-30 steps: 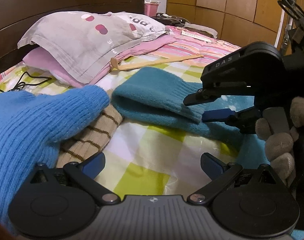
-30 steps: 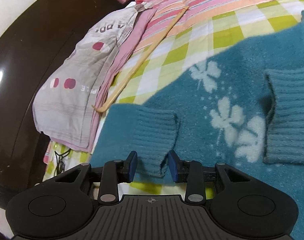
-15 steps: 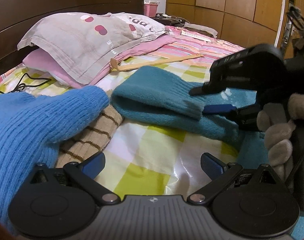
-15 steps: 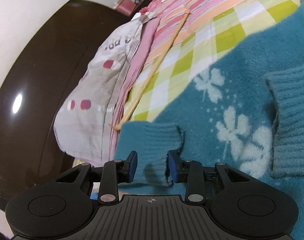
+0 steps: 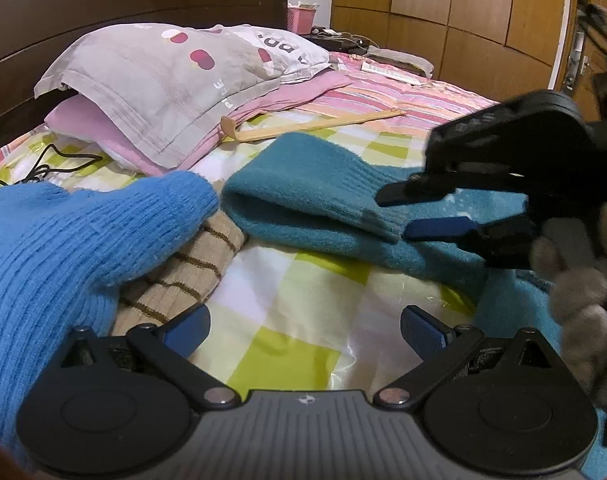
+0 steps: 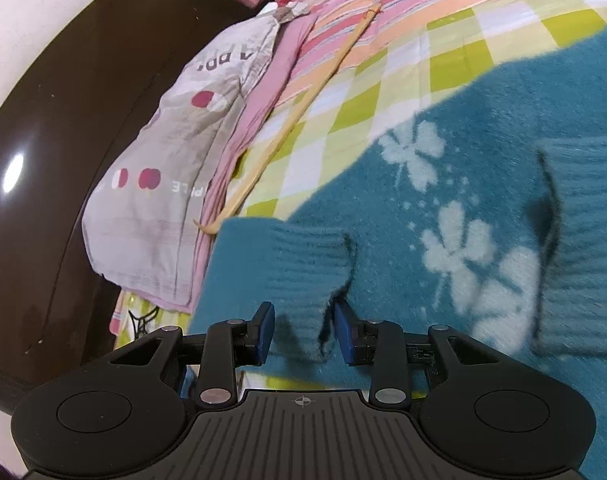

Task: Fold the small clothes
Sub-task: 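Lift the other sleeve with the right gripper and fold it across the body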

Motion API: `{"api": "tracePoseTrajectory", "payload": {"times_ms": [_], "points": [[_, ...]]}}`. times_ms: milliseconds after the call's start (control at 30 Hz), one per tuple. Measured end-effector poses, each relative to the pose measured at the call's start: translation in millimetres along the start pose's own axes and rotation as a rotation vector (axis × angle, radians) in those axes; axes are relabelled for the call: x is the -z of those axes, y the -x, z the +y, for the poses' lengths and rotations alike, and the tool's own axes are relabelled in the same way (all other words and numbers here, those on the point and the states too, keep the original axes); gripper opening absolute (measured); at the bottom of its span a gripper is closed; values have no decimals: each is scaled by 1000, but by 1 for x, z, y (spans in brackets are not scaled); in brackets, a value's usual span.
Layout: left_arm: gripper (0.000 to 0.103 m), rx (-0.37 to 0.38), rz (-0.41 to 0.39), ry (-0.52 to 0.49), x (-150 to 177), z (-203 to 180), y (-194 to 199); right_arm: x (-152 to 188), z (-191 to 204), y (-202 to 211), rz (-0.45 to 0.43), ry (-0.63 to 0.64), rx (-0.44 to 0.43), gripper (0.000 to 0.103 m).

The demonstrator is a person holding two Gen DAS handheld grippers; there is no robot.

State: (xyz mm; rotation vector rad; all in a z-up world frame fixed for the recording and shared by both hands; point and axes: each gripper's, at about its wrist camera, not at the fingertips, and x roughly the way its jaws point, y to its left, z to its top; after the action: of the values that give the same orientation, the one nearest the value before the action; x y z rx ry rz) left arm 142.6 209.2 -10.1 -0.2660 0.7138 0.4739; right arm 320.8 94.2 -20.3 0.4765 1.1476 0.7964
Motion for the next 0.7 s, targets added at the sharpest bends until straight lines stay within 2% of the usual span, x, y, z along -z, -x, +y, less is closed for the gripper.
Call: {"api": "tracePoseTrajectory", "payload": {"times_ms": [133,200,567,700], "points": [[103,3,-4,-2,0,-1,1,5,3,11,21,34,-12,34],[103,0,-6,-7,0,-1,1,5,6,8,29,55,18,34],[103,0,-4,7,-1,1,0,3,-1,-16,39,-26,-8,34],[103,-5,-6,-2,0,0,0,1,1,-18,26,7,32,19]]}}
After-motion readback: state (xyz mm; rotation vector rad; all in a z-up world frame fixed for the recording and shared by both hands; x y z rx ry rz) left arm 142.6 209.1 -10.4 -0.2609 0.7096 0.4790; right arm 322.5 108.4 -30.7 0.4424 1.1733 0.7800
